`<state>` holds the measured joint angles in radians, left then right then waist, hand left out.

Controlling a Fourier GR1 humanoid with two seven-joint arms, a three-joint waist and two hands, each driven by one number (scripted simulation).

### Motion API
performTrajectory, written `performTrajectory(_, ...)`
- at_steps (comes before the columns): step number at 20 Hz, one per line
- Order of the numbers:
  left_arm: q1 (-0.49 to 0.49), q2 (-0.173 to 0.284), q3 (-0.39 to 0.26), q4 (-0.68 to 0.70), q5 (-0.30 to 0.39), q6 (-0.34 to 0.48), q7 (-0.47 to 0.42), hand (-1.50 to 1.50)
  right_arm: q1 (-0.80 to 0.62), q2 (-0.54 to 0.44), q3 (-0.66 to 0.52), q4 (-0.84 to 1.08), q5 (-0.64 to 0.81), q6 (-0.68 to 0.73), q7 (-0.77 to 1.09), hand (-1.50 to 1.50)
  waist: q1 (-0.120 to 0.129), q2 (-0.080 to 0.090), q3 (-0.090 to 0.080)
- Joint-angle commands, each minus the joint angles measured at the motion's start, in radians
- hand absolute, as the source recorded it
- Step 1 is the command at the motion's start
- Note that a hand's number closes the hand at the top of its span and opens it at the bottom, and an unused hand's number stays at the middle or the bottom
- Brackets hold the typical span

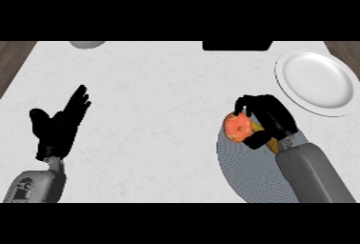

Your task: Pick the squash from the placemat and place it in the plate

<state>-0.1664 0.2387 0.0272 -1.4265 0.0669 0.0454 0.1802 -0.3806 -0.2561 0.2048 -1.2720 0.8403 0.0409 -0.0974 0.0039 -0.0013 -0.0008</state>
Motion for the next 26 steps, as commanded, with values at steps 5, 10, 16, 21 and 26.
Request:
performTrajectory(5,0.040,0.007,0.001,-0.018,-0.013,-0.006,-0.014,0.00,-0.057,0.001,-0.164,-0.117,0.054,-0.259,0.099,1.50,-0.004,-0.002,0.001)
performTrajectory(10,-0.028,0.000,0.028,0.048,-0.001,-0.016,-0.022,0.00,-0.090,-0.026,-0.295,-0.062,-0.057,-0.226,0.100,1.50,-0.002,0.003,0.001)
performTrajectory(16,-0.002,-0.034,-0.006,0.013,-0.040,0.013,-0.014,0.00,-0.176,-0.114,-0.460,0.197,-0.154,-0.273,-0.017,1.50,0.008,0.005,0.002)
performTrajectory(21,-0.068,-0.002,0.045,0.079,-0.007,-0.030,-0.021,0.00,-0.283,-0.188,-0.530,0.492,-0.167,-0.330,-0.149,1.50,0.013,0.010,0.002)
performTrajectory(26,-0.062,-0.007,0.043,0.109,0.000,-0.064,-0.061,0.00,-0.386,-0.274,-0.575,0.762,-0.156,-0.381,-0.272,1.50,0.028,0.016,0.003)
